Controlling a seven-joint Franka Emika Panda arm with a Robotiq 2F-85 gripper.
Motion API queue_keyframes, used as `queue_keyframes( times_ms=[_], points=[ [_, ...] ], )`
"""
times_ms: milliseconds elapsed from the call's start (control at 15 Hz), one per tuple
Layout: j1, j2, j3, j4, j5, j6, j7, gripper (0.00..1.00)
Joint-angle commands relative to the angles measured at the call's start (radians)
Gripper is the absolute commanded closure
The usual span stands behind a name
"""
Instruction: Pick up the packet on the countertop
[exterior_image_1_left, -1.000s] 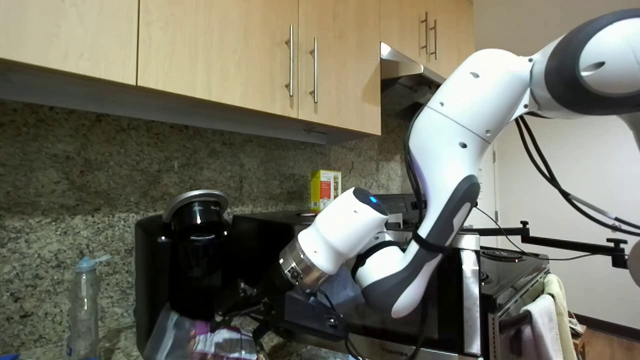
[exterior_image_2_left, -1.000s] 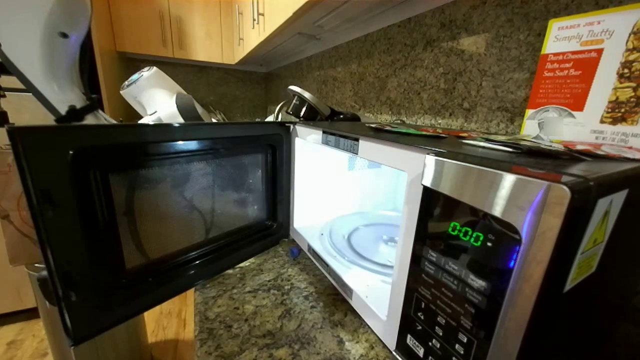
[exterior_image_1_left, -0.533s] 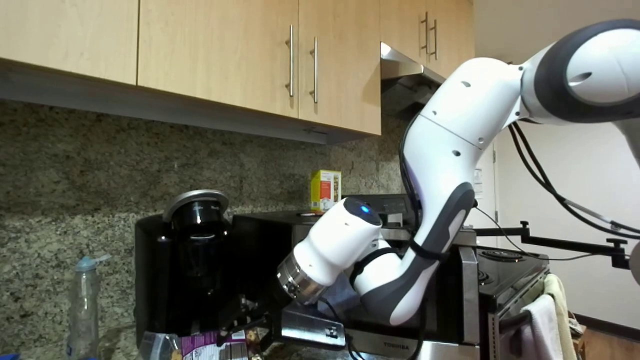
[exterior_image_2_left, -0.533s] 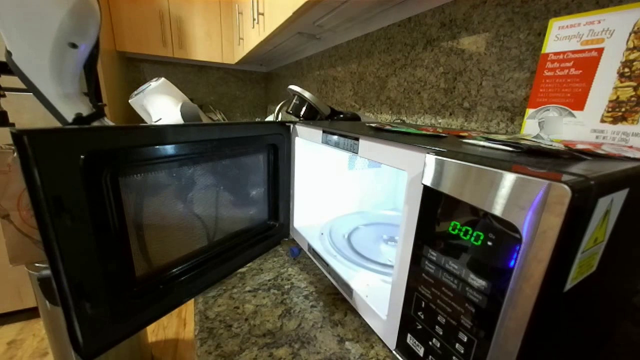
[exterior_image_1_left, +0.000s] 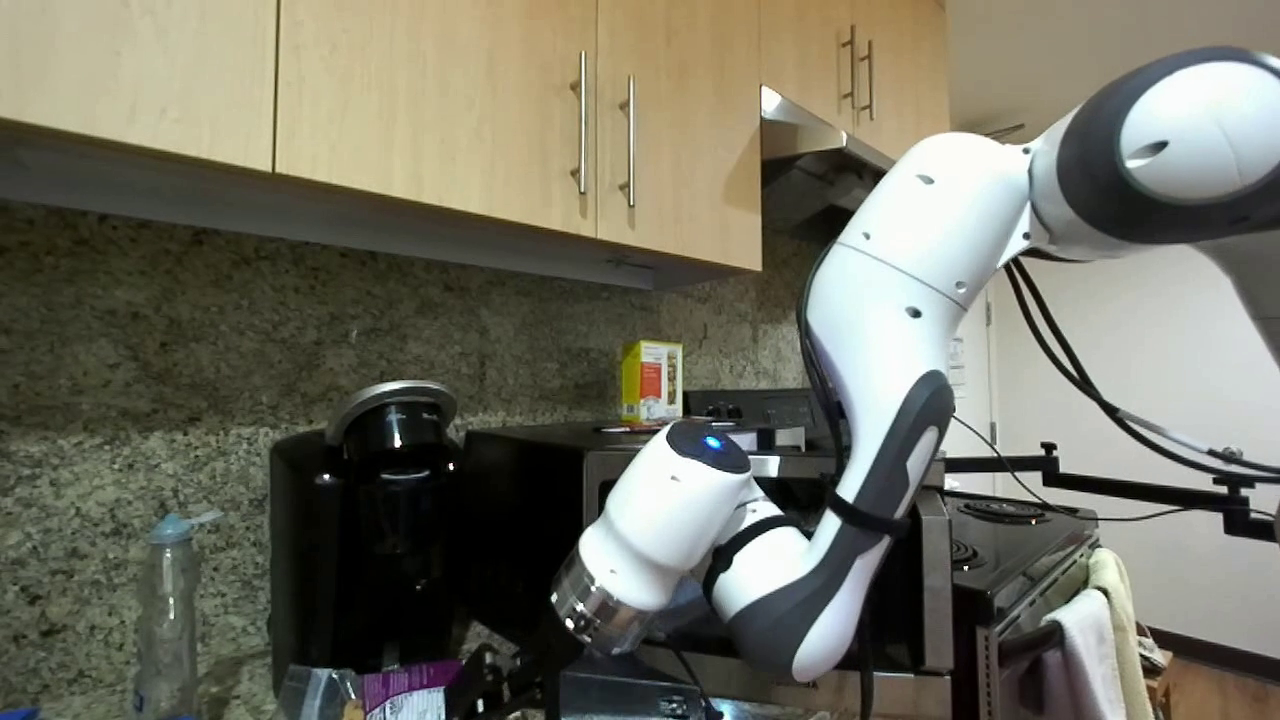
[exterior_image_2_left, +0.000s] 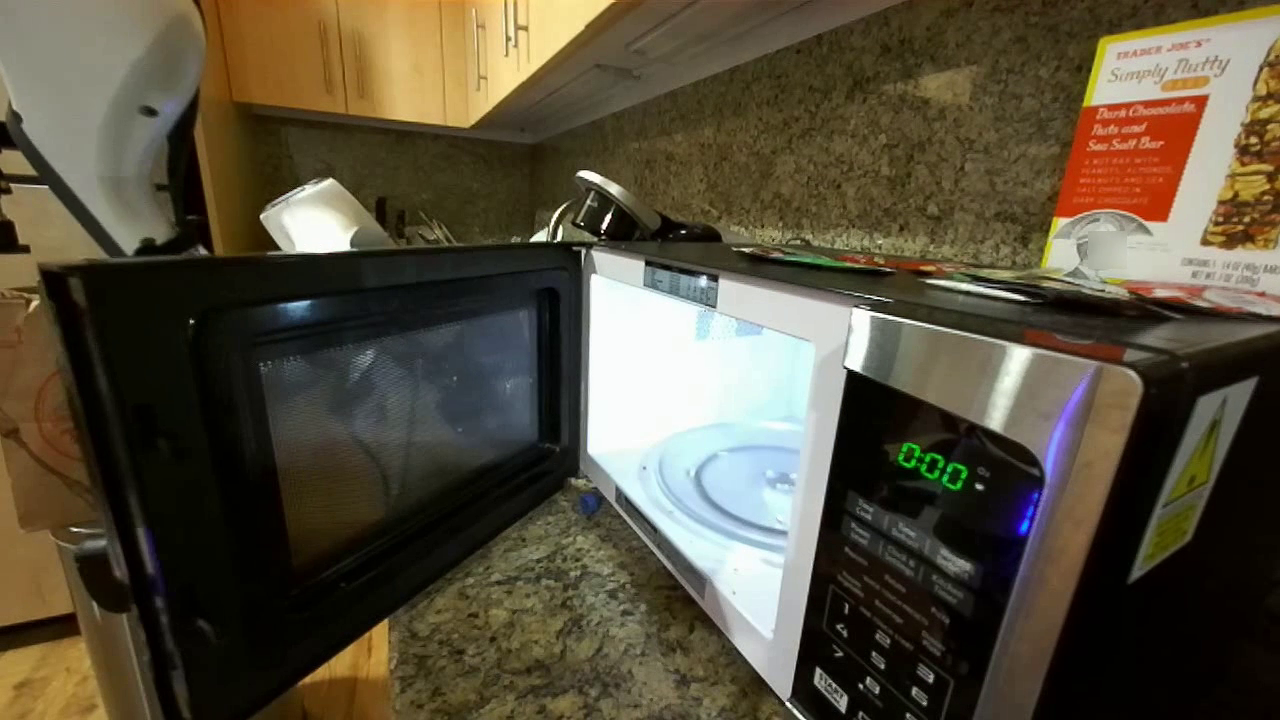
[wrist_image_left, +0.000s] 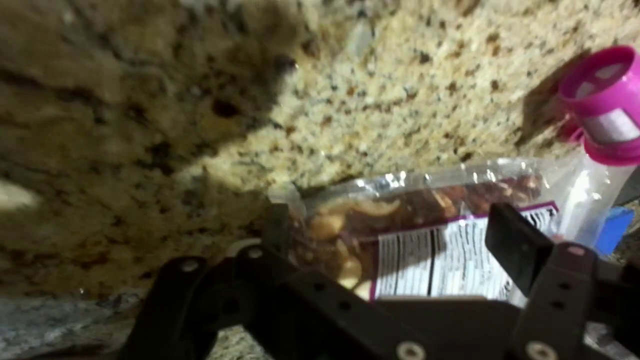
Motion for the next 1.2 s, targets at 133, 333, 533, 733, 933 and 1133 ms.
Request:
queue_keyframes(
  times_ms=[133,333,533,733,933,1133],
  points=[
    [-0.327,-0.089,0.382,-0.162,0.238,-0.097,-0.285,0.0],
    [-0.481,-0.138,0.544,-0.197,0.335,-0.16,-0.36,0.0],
    [-0.578,-0.209,0.642,-0.231,0.42,-0.225,-0.408,0.0],
    [-0.698,-0.302,0.779,-0.28,0.594,-0.331,-0.56,0.0],
    [-0.786,-0.389,0.909,-0.286,0.822,-0.519,-0.795,0.0],
    [-0.79,-0.502,0.932,-0.266,1.034,-0.726,-1.024,0.0]
  ],
)
